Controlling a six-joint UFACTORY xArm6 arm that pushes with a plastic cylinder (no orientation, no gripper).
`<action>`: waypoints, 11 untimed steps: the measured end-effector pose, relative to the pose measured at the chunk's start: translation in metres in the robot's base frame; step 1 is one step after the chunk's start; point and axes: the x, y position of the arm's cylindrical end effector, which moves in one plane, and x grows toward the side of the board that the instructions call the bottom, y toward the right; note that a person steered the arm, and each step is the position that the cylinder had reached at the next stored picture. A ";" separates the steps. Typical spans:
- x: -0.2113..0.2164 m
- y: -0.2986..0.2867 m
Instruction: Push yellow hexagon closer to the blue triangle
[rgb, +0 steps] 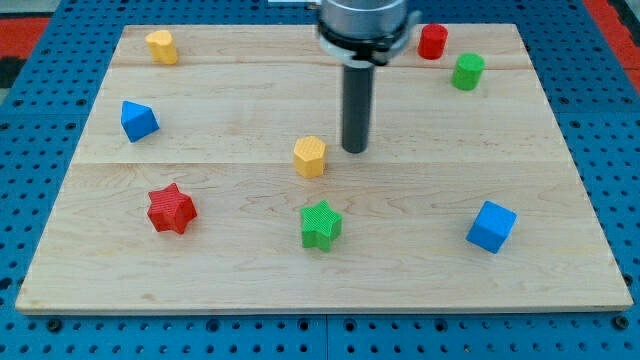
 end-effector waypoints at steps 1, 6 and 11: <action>0.050 -0.012; 0.006 -0.122; -0.014 -0.198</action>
